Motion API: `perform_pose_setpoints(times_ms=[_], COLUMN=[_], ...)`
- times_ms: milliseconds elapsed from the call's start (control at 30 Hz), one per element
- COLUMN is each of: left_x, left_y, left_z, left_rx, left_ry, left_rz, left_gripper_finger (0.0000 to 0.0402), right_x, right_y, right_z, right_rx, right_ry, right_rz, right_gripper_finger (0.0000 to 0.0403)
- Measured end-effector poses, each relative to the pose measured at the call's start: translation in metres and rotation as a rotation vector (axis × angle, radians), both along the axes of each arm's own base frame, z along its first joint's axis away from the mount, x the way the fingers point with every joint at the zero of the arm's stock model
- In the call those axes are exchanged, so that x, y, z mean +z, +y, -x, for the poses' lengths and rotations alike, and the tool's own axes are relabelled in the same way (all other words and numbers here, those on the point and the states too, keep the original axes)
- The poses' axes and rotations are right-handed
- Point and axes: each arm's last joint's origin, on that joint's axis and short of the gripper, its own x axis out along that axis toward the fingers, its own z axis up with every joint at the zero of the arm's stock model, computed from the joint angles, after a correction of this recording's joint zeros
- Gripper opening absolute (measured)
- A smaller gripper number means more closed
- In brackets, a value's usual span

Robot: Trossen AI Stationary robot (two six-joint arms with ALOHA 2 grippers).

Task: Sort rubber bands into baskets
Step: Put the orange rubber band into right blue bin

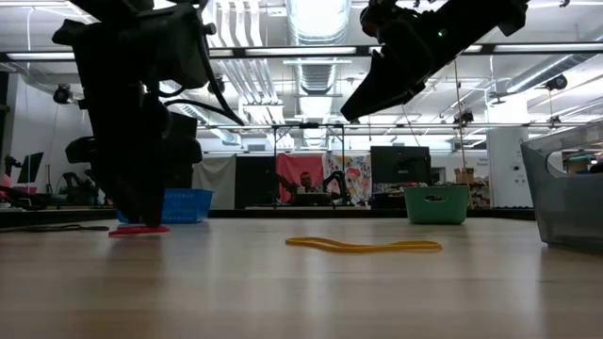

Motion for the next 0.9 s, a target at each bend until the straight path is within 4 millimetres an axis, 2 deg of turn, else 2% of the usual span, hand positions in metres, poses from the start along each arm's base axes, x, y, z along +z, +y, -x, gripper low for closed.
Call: perform_pose_setpoints(times_ms=[133, 267, 400, 633, 900], left_x=[-0.005, -0.010, -0.012, -0.012, -0.003], left_y=[0.001, 0.001, 0.001, 0.000, -0.004], left_z=[-0.002, -0.005, -0.007, -0.009, -0.015], left_rx=[0.007, 0.011, 0.010, -0.020, -0.097], left_ry=[0.012, 0.013, 0.011, 0.006, 0.024], left_rz=[0.002, 0.014, 0.027, 0.046, 0.034], left_gripper_finger=[0.0212, 0.0198, 0.0152, 0.0014, 0.0002], right_x=[0.000, 0.000, 0.000, -0.001, -0.001], right_y=[0.000, 0.000, 0.000, 0.000, 0.000], right_z=[0.000, 0.000, 0.000, 0.000, 0.000], right_rx=[0.000, -0.001, 0.000, 0.002, 0.007], right_ry=[0.000, 0.001, 0.001, 0.004, 0.007], right_rz=[0.000, -0.001, -0.001, 0.004, 0.011], right_gripper_finger=[0.0185, 0.0185, 0.0185, 0.0185, 0.0185])
